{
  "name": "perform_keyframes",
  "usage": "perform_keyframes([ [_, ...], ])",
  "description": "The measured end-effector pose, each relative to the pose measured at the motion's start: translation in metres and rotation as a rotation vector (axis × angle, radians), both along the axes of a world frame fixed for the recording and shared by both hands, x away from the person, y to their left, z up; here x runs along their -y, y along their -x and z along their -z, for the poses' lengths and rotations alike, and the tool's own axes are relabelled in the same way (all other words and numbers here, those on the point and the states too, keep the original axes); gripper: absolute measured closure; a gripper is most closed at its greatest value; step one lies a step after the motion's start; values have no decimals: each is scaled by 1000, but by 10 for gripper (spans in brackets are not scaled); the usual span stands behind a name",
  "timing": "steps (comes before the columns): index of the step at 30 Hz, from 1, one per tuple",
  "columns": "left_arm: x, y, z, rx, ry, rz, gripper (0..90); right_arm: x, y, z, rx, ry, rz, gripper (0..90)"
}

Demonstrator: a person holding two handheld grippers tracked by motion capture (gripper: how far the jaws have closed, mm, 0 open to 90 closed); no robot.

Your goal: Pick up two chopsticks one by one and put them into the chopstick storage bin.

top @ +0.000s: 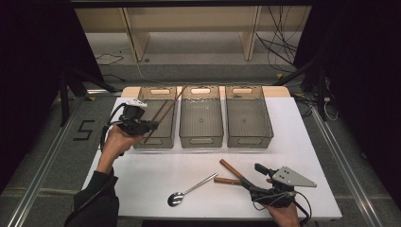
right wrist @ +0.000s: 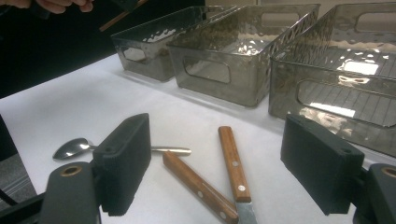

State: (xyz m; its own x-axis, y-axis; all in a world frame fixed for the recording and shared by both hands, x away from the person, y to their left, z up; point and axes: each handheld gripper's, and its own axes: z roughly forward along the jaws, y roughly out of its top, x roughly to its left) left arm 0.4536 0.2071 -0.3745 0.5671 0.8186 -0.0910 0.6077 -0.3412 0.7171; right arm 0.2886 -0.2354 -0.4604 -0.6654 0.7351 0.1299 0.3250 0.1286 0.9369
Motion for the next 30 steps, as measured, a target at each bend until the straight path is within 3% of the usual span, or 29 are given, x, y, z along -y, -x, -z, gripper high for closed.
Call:
perform_keyframes([
  [5, -13, -23, 4, -18, 9, -50, 844, 0, 0, 0, -5, -4, -1, 251],
  [13, -19, -45, 15, -55, -33, -88, 844, 0, -1, 0, -6, -7, -2, 251],
  [30, -30, -55, 29, -79, -64, -143, 844, 0, -1, 0, -9, -8, -5, 252],
])
